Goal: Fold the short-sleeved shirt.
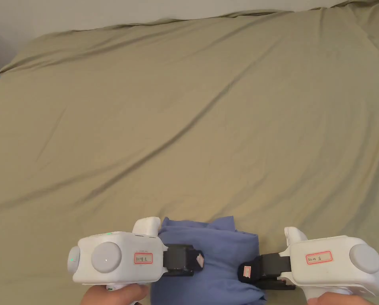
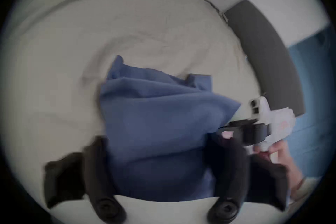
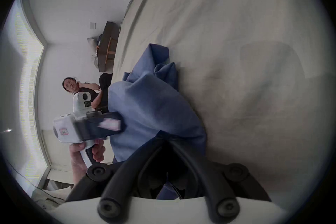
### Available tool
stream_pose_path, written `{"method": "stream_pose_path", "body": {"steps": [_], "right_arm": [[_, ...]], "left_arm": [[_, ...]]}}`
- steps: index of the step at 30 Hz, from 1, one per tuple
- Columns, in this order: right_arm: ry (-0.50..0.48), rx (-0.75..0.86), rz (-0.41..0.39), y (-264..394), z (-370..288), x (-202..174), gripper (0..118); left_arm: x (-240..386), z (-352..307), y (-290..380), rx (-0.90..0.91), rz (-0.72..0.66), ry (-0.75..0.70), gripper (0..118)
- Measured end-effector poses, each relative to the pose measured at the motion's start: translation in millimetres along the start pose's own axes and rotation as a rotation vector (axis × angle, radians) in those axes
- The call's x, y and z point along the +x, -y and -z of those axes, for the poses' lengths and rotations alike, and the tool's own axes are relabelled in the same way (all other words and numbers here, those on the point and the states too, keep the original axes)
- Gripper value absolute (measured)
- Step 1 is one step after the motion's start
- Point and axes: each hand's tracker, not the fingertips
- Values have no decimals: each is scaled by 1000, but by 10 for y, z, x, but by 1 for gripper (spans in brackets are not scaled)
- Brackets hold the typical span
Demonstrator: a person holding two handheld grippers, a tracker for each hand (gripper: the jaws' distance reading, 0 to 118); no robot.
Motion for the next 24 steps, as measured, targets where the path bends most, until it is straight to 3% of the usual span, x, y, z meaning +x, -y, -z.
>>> {"method": "stream_pose_path", "body": {"steps": [2,5,7,9,12,15,17,21,24], "right_arm": [[-10,9,18,30,-8,0,2],[-49,24,53,77,-77,-57,2],[-176,101,-22,142,-238,-239,2],[-338,174,-42,205,-475,-400,2],[-473,275,-112,288,-925,-601,2],[-432,356,-208,372,-1396,-729,2],[-336,398,-247,421,-1693,-701,2],[-171,450,-250,538,-2065,-586,2],[-101,498,-220,671,-2239,-513,2]], "left_arm": [[-16,-118,8,29,-28,144,50],[-116,-311,27,25,-64,189,46],[-217,-569,-7,27,-71,218,46],[-480,-828,-40,23,-114,288,46],[-937,-1279,-93,41,-92,137,46],[-1486,-1597,-92,-10,-126,-24,46],[-1934,-1823,-74,-47,-170,-94,46],[-2465,-2150,-106,-66,-199,-227,46],[-2805,-2213,-109,-98,-245,-275,46]]}}
